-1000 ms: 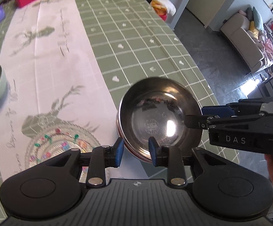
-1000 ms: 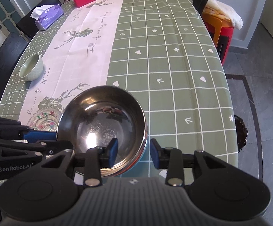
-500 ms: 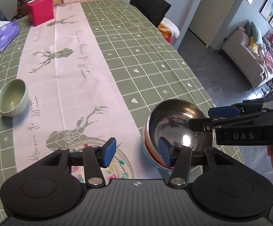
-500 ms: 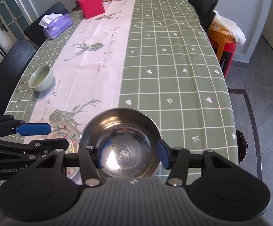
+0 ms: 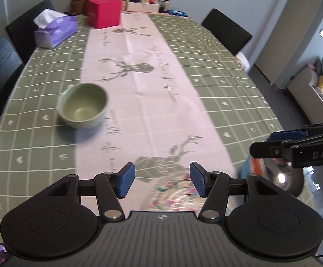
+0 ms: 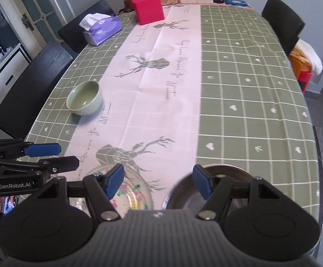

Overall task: Organize plates and bowls
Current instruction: 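Withdraw the left tool up from the stacked bowls toward the green bowl, then lower the left tool onto the pale green bowl rim and grip it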

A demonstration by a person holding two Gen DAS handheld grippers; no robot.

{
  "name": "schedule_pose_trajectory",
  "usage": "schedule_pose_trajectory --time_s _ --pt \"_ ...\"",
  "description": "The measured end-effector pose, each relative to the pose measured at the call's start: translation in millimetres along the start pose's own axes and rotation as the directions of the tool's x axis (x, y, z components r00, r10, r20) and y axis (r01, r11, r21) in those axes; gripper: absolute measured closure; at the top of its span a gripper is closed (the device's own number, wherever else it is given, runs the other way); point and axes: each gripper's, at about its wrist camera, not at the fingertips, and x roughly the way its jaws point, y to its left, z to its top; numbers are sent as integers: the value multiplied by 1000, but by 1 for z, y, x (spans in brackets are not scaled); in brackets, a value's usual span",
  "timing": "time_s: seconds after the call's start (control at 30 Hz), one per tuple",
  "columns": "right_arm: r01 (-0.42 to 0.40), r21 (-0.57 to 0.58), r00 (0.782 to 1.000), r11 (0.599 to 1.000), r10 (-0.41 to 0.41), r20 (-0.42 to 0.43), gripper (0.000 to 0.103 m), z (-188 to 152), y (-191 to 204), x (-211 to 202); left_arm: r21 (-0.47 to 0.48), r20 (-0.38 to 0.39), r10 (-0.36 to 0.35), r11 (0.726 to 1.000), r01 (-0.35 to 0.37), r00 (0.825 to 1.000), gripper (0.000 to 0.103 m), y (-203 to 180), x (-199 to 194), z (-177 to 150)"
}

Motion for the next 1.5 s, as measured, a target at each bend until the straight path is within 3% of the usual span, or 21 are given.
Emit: schedule_pose_trajectory --time_s 0.2,0.4,0.63,1.0,1.3,1.5 --pt "-26 -7 1000 1000 26 -17 35 25 32 32 -98 39 45 994 -41 998 36 59 -1 2" --pt "-55 5 998 998 55 -27 35 57 61 66 -252 120 76 967 -43 990 36 119 -5 14" --pt "-88 1 996 996 88 -23 35 94 92 99 -338 124 107 939 -59 987 36 161 4 33" --pt "-126 -40 992 991 125 -31 36 132 124 139 -298 96 98 952 -65 991 38 170 32 62" --pt "-114 -8 988 993 113 -104 54 137 112 183 -259 35 87 963 -75 996 42 164 71 71" --pt "-122 -4 981 992 120 -154 67 135 111 205 -251 -23 89 964 -92 996 51 164 93 72"
